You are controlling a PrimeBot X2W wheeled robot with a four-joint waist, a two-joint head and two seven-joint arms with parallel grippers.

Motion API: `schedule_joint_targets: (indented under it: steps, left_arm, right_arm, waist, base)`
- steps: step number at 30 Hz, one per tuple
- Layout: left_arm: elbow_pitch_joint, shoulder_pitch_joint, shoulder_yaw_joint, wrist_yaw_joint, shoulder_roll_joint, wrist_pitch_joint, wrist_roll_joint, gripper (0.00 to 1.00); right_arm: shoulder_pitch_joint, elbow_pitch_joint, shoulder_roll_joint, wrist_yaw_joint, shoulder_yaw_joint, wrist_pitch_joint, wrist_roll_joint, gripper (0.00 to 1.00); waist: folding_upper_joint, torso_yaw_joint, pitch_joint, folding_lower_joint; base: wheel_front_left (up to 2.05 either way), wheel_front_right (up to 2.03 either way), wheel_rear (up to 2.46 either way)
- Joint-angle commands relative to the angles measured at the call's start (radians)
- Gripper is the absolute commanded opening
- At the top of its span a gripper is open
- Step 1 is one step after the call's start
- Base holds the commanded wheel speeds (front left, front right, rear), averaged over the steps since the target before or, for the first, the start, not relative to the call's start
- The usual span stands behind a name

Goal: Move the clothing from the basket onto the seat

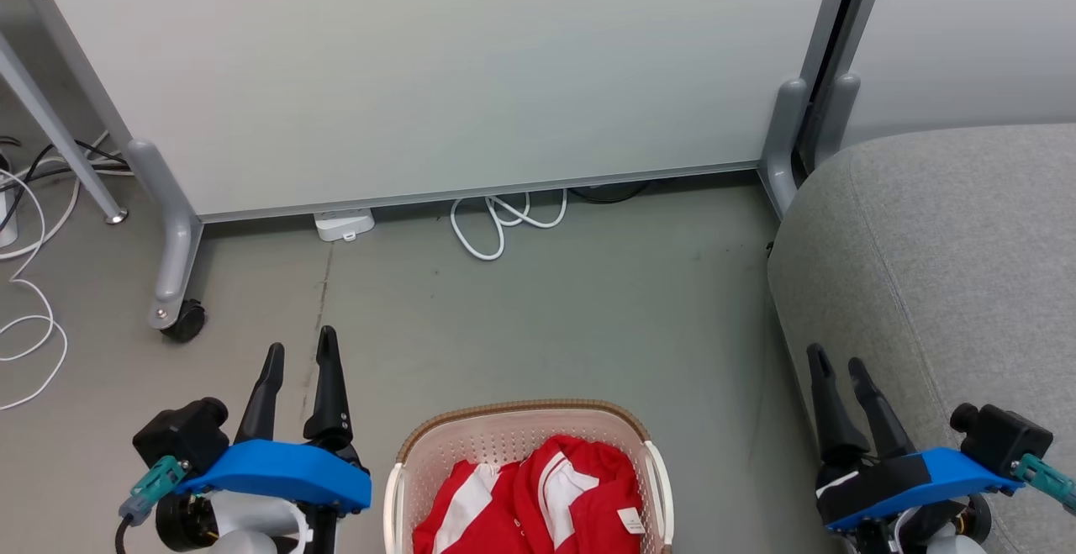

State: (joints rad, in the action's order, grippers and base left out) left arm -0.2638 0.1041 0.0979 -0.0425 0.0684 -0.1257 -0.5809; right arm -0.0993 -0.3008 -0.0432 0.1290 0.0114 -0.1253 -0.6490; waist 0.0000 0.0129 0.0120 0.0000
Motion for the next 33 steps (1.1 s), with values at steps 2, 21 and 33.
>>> schedule_joint_targets:
  steps: [2, 21, 33]
  left_arm:
    - [0.003, 0.026, 0.011, 0.007, 0.011, -0.014, 0.049, 1.0]
    - [-0.011, 0.033, 0.054, 0.026, 0.019, -0.059, 0.233, 1.0]
    - [-0.027, 0.038, 0.078, 0.01, 0.022, -0.086, 0.335, 1.0]
  right_arm:
    - [-0.025, 0.004, -0.007, 0.002, 0.007, -0.014, 0.05, 1.0]
    - [-0.031, -0.008, -0.008, 0.002, 0.038, -0.06, 0.235, 1.0]
    - [-0.029, -0.014, -0.009, 0.002, 0.054, -0.087, 0.346, 1.0]
  waist:
    - [0.0, 0.001, 0.001, 0.0]
    - [0.0, 0.006, 0.003, 0.0]
    - [0.0, 0.01, 0.003, 0.0]
  base:
    - [0.0, 0.0, 0.0]
    - [0.0, 0.0, 0.0]
    - [0.0, 0.0, 0.0]
